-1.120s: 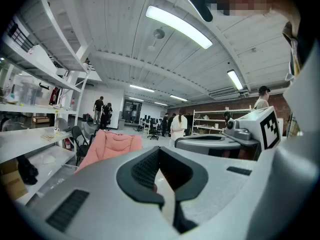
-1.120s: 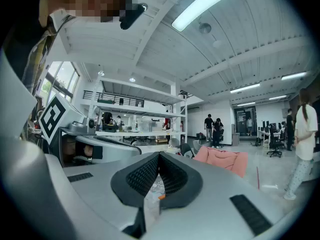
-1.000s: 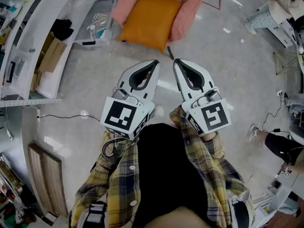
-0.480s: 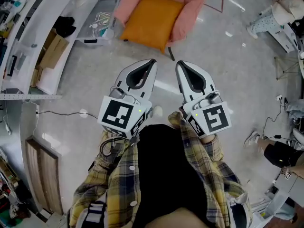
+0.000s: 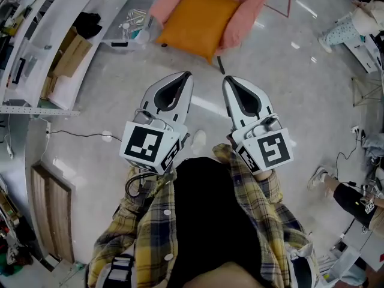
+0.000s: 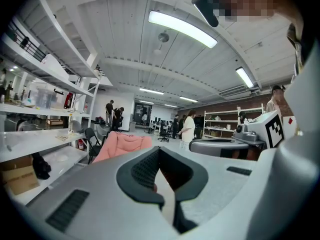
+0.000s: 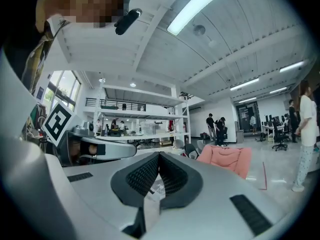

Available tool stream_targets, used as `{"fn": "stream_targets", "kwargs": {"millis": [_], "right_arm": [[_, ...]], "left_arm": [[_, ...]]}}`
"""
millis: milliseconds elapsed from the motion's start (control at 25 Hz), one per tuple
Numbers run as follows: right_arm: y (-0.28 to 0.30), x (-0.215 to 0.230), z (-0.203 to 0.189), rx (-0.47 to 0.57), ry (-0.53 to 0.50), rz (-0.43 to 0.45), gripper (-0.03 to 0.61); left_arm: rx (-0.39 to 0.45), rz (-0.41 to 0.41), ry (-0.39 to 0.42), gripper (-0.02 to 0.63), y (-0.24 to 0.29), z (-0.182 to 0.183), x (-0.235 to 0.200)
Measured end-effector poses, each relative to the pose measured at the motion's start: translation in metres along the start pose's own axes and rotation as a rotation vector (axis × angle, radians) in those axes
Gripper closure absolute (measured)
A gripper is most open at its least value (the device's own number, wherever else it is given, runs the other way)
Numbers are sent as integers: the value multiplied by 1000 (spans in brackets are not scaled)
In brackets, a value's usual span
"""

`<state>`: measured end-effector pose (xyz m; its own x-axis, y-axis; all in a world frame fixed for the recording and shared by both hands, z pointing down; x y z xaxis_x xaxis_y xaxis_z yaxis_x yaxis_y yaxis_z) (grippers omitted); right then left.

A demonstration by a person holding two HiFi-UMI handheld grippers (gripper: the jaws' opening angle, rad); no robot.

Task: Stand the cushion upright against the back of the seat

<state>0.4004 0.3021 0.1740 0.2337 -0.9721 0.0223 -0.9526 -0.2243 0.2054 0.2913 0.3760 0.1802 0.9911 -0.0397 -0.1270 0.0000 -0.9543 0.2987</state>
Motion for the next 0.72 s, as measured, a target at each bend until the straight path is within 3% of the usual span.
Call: {"fn": "stream_targets", "kwargs": {"millis": [360,720], "right_arm": [[55,-12,7,-21,-2,21,560],[149,-28,33,-7,16,-25,560]], "left_arm": [[3,20,-23,611,0,3,-59],[1,-12,4,611,6,28,-159]]}}
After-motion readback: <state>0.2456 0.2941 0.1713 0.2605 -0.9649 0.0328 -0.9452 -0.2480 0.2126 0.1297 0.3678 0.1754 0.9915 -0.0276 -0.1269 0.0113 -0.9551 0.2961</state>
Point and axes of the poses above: the fingertips, and each gripper's own axes: y forward along the fingers, x to its right, z out of its top, the point moved 5 cm from there along -y, backward along the fingers, and after that the axes turned 9 degrees about -x, right-handed, at the moved point
